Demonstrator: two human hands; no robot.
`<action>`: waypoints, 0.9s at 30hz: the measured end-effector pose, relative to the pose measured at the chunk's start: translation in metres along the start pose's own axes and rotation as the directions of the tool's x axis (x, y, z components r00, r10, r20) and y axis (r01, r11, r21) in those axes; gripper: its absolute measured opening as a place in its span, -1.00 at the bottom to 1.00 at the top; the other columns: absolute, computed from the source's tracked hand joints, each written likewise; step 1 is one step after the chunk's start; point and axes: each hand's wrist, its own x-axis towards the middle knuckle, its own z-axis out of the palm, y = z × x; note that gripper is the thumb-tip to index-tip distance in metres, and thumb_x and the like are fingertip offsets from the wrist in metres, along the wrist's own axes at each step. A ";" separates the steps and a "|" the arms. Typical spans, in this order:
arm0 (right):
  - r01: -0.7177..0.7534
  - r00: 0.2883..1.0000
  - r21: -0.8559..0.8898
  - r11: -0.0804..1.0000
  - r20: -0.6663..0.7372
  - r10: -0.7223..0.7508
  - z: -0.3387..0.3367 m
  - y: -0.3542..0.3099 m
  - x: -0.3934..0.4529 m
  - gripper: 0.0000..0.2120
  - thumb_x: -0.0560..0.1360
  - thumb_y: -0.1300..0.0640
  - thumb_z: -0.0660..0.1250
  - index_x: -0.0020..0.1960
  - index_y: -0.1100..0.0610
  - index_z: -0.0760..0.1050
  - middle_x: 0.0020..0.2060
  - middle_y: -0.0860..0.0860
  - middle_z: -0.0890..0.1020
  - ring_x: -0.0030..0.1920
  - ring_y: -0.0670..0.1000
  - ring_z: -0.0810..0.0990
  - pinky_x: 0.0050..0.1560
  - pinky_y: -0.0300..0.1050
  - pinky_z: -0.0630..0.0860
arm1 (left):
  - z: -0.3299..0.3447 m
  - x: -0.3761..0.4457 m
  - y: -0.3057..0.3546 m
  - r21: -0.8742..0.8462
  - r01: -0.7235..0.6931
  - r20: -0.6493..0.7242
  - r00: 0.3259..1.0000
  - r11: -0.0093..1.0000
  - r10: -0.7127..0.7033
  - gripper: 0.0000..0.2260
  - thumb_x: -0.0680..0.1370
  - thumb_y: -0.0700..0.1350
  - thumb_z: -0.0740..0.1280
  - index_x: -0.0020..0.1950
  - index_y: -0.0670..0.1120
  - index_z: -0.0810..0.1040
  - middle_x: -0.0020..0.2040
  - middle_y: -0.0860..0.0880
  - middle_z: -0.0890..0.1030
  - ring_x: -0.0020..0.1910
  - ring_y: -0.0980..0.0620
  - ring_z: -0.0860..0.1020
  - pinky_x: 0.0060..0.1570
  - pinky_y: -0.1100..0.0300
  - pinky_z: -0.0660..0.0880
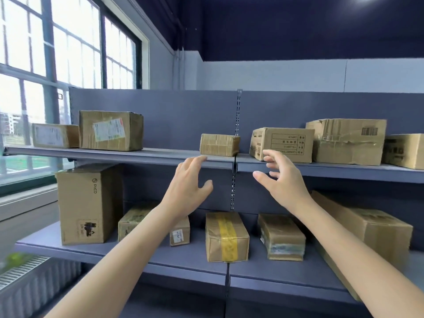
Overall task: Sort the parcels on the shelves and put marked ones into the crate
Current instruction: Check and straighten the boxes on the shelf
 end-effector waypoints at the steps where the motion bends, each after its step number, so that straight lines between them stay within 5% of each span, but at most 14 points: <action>1: 0.000 1.000 -0.005 1.000 -0.001 0.000 0.004 -0.002 0.002 -0.51 0.46 0.15 0.37 0.36 0.08 0.33 0.19 -0.02 0.45 0.15 -0.09 0.41 0.14 -0.22 0.37 | -0.003 0.001 -0.007 0.001 0.004 0.002 1.000 1.000 -0.004 -0.51 0.52 -0.14 0.28 0.43 -0.11 0.24 0.38 -0.04 0.35 0.37 0.00 0.26 0.24 0.30 0.14; 8: -0.022 0.999 -0.028 0.999 0.029 0.023 0.032 -0.006 0.019 -0.49 0.48 0.13 0.34 0.39 0.07 0.28 0.34 -0.02 0.39 0.20 -0.17 0.33 0.19 -0.22 0.34 | -0.016 0.019 -0.044 0.003 0.024 -0.016 1.000 1.000 -0.024 -0.51 0.52 -0.14 0.28 0.43 -0.10 0.24 0.38 -0.02 0.35 0.38 0.01 0.26 0.29 0.26 0.16; 19: -0.029 0.999 0.008 1.000 0.029 0.029 0.042 0.017 0.068 -0.51 0.47 0.13 0.35 0.37 0.09 0.32 0.32 0.01 0.42 0.31 0.01 0.40 0.30 -0.09 0.38 | 0.005 0.063 -0.069 0.020 0.030 -0.054 0.998 0.999 -0.029 -0.52 0.50 -0.18 0.29 0.41 -0.12 0.28 0.35 -0.06 0.39 0.36 -0.02 0.31 0.28 0.22 0.21; 27: -0.060 0.998 0.044 0.997 0.010 0.060 0.058 0.048 0.118 -0.52 0.47 0.12 0.35 0.36 0.08 0.33 0.32 0.01 0.43 0.26 -0.02 0.42 0.13 -0.24 0.31 | 0.017 0.096 -0.095 0.047 0.031 -0.088 0.996 0.998 -0.027 -0.53 0.51 -0.18 0.30 0.40 -0.11 0.29 0.33 -0.06 0.42 0.33 -0.02 0.35 0.28 0.18 0.24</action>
